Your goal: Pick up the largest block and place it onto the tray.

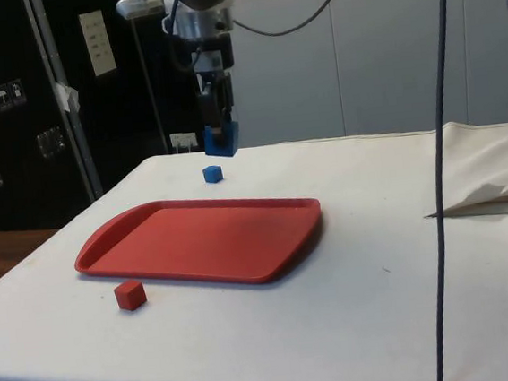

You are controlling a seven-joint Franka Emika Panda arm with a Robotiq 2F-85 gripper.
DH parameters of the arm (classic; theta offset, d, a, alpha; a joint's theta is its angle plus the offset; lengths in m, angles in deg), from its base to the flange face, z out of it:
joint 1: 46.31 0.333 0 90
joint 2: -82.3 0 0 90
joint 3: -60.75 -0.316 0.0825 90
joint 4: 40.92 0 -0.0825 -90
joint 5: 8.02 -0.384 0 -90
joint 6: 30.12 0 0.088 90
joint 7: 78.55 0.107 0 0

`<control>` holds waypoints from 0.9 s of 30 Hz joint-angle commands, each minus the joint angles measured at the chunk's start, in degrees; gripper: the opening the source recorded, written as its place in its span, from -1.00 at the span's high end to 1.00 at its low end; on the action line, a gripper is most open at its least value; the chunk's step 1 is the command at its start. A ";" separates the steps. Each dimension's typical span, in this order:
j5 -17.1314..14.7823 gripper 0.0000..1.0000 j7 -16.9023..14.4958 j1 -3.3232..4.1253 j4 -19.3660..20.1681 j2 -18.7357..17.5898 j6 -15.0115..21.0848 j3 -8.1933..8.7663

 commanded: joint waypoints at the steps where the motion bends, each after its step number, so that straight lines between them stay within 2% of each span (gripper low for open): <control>1: 0.97 1.00 1.43 0.69 -0.29 -0.17 -0.23 0.11; 4: 1.26 1.00 2.64 0.63 -0.80 -0.46 -0.17 -0.97; 5: 0.69 1.00 1.83 0.06 -0.57 0.00 0.00 -1.38; 6: 1.38 1.00 3.04 0.63 -1.03 -0.57 -0.17 -1.38; 11: 1.72 1.00 5.27 0.40 -2.75 -1.66 -0.23 -3.50; 12: 1.43 1.00 5.04 0.11 -2.75 -1.55 0.00 -4.01; 13: 1.43 1.00 5.61 0.23 -3.32 -2.29 -0.17 -4.18; 19: -0.34 1.00 5.84 -0.46 -4.87 -5.33 0.63 -6.13; 22: -2.29 1.00 5.44 -0.69 -5.84 -7.56 1.55 -6.99; 23: -1.38 1.00 5.90 -0.29 -5.67 -7.33 1.15 -6.30; 24: -2.75 1.00 5.44 -0.69 -6.13 -8.14 1.78 -7.22; 27: -4.01 1.00 5.39 -0.63 -6.76 -9.63 2.52 -7.79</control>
